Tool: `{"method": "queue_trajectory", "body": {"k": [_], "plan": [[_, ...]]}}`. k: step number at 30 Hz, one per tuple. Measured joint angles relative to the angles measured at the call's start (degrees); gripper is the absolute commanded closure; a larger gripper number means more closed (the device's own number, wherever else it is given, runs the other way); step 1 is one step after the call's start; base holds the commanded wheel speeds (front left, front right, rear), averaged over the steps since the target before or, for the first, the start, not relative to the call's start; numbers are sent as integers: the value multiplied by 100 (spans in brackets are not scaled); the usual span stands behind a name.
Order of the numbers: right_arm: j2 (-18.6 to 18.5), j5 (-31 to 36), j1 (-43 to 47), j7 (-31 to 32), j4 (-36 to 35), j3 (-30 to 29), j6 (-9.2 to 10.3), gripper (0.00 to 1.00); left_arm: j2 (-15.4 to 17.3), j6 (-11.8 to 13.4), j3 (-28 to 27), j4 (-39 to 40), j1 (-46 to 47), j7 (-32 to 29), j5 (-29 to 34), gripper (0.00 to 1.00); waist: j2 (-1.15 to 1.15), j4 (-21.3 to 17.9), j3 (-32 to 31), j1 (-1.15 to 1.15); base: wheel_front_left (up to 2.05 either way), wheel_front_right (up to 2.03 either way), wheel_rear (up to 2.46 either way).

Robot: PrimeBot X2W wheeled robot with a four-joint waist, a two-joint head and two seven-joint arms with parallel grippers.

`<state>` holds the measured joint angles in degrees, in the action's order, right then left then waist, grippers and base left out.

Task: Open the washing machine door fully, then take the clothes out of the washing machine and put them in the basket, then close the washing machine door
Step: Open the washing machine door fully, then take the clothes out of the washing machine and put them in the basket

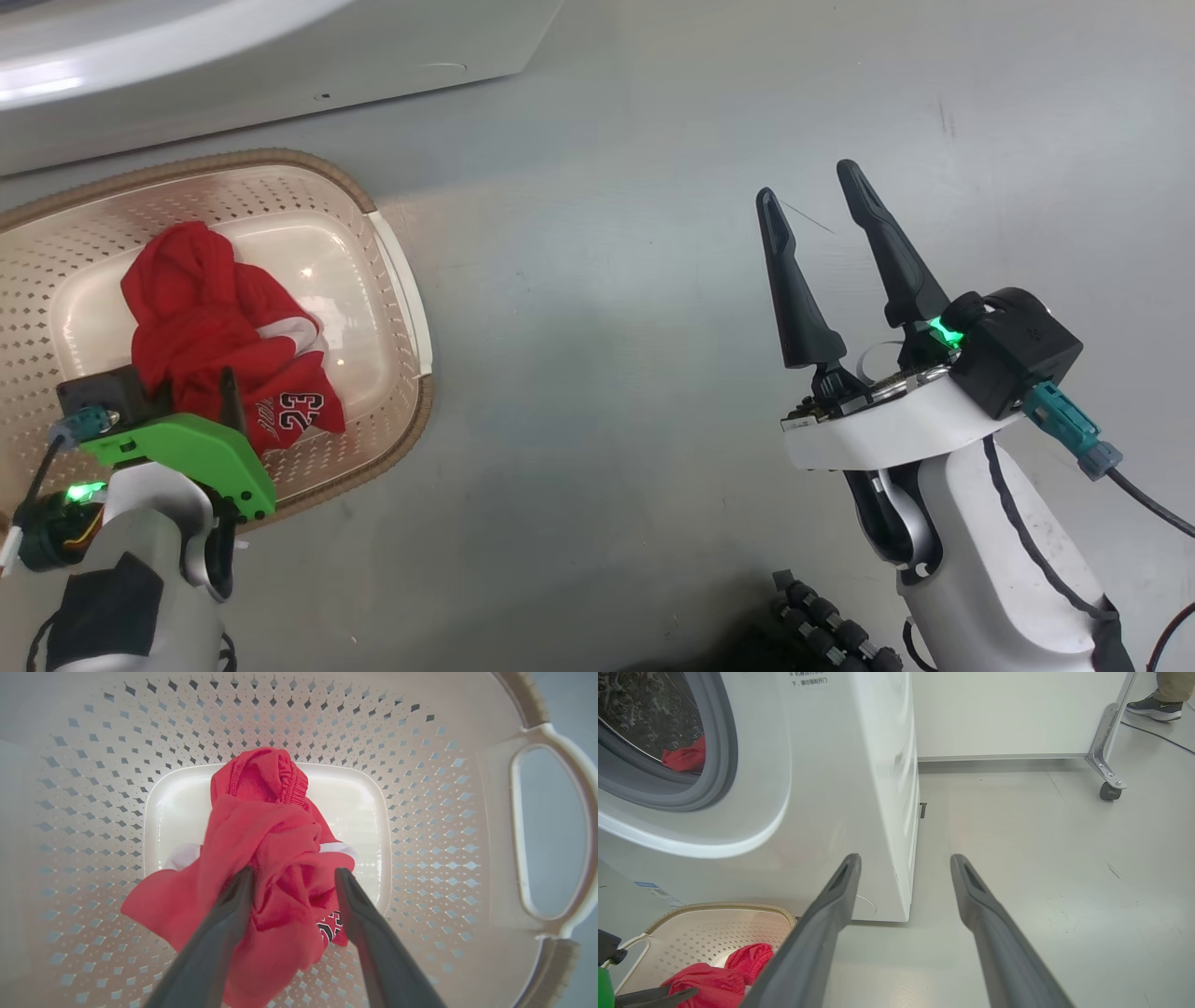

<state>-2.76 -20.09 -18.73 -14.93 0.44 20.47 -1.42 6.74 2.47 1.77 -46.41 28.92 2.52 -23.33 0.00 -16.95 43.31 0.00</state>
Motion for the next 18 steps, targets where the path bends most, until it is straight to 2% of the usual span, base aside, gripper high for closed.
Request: {"method": "queue_trajectory", "body": {"k": [7, 18], "plan": [[0, 114, 1, -1, 181, 4, -29, 0, -31, -105, 57, -252, 73, 156, 69, 0, 0, 89, -182, 0, 0, 0, 0], [-1, 313, 173, -1, 588, -189, -104, 0, -224, -255, 345, -271, 68, 913, 237, 0, 0, 329, -837, 0, 0, 0, 0]]}}
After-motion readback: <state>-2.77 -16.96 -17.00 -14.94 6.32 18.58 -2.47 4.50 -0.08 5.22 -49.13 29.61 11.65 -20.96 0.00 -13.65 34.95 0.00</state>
